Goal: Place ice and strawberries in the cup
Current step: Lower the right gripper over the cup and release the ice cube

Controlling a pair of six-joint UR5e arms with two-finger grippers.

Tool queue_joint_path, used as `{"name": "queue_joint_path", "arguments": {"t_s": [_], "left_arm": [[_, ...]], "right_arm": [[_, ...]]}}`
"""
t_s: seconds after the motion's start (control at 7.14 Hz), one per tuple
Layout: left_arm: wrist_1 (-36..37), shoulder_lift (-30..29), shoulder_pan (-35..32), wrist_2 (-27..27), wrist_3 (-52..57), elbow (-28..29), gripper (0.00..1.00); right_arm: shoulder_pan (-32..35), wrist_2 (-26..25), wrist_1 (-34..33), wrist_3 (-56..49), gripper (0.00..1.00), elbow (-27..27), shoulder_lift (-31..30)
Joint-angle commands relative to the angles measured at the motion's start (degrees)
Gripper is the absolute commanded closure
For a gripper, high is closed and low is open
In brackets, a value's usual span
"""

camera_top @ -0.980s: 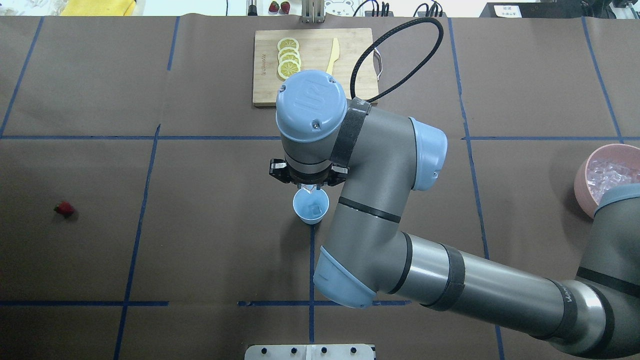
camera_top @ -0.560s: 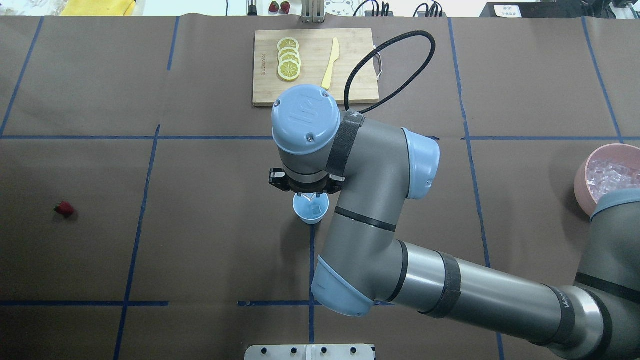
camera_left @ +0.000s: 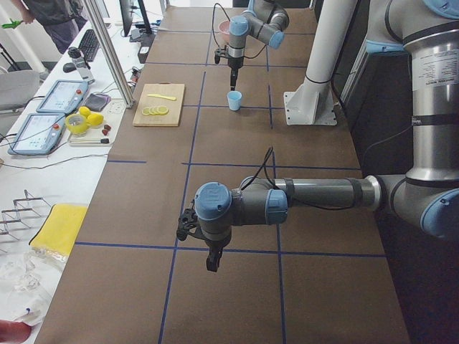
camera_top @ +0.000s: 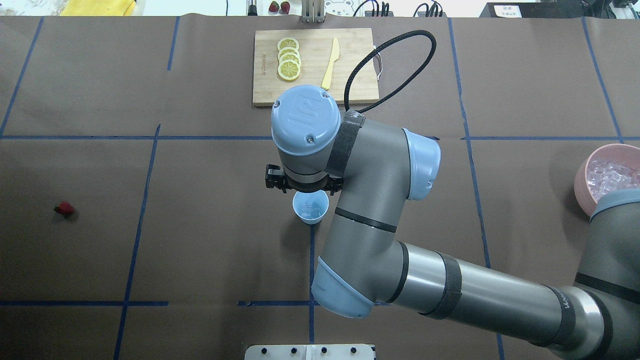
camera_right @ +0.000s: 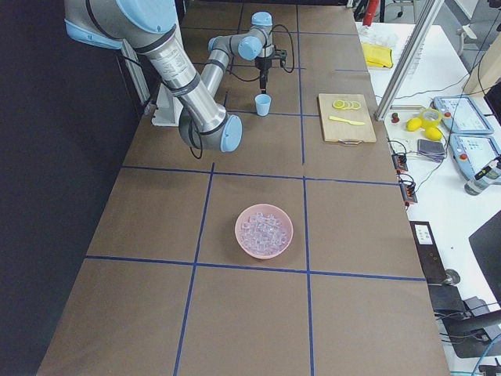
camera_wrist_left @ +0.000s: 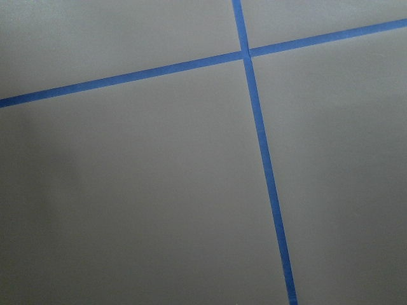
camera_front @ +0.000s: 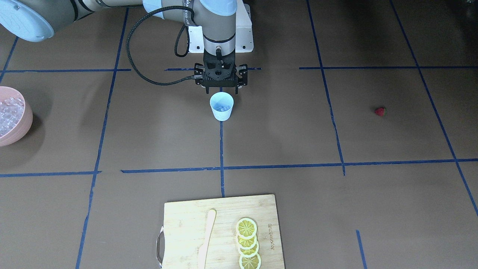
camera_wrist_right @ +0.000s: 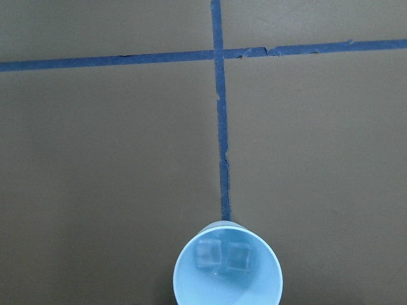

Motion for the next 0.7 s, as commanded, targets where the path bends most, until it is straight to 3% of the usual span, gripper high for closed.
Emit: {"name": "queue_joint_path", "arguments": {"t_s": [0.0, 0.28, 0.56], "left_arm": [[0.0, 0.0, 0.0, 0.0, 0.1, 0.0, 0.0], [0.1, 0.1, 0.0, 0.0, 0.0, 0.1, 0.0], [0.2, 0.1, 0.0, 0.0, 0.0, 0.2, 0.0]], "right_arm": [[0.1, 0.1, 0.0, -0.5, 0.01, 0.3, 0.0], [1.6, 0.7, 0.0, -2.3, 0.01, 2.7, -2.3], [4.3, 0.9, 0.5, -10.2, 0.01, 13.6, -13.7]]}}
